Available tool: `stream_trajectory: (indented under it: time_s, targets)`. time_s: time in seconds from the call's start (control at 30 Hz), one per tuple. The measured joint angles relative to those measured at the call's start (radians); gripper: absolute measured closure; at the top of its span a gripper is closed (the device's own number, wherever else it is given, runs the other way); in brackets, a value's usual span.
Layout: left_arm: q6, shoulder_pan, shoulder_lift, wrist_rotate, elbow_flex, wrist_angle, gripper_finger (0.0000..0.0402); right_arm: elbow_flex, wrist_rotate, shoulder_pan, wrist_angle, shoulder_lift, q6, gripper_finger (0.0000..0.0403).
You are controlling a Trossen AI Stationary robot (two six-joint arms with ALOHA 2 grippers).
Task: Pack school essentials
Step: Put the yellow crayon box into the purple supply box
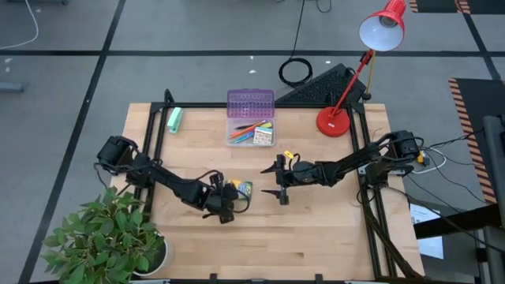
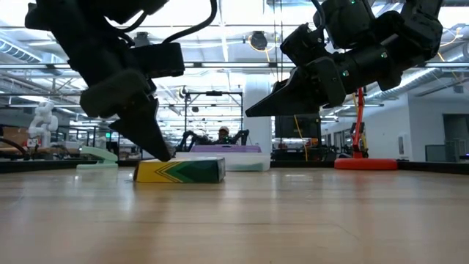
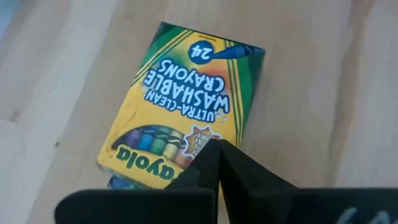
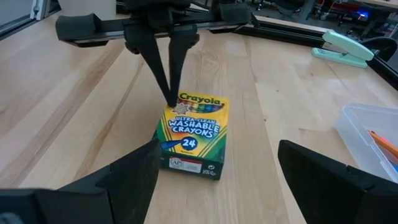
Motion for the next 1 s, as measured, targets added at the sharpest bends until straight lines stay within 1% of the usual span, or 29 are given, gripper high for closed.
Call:
stream_trajectory:
  time_s: [0.1,0.3,0.4,0.5,0.67,0.83,1.0]
  targets:
    - [-0.005,-0.007,0.0,0.015,0.0,0.0,0.0398,0.0,0.0,0.0,0.0,0.0,0.0,0.0085]
    - [-0.007,-0.021,0.0,0.026,0.0,0.019,0.0389,0.0,0.0,0.0,0.0,0.0,0.023,0.0085]
    - [-0.007,-0.027,0.0,0.035,0.0,0.034,0.0395,0.0,-0.004,0.0,0.002,0.0,0.051,0.0085]
    - [-0.004,-0.034,0.0,0.037,0.0,0.054,0.0398,0.0,-0.064,0.0,0.003,0.0,0.048,0.0085]
    - [-0.003,-0.035,0.0,0.032,0.0,0.055,0.0389,0.01,-0.096,0.009,0.018,0.016,0.042,0.0083]
    - [0.004,-0.034,-0.034,-0.005,0.001,0.053,0.0398,0.075,-0.176,-0.009,0.049,0.112,-0.001,0.0049]
    - [0.003,-0.039,-0.102,-0.035,0.001,0.032,0.0393,0.17,-0.186,-0.025,0.048,0.239,-0.012,0.001]
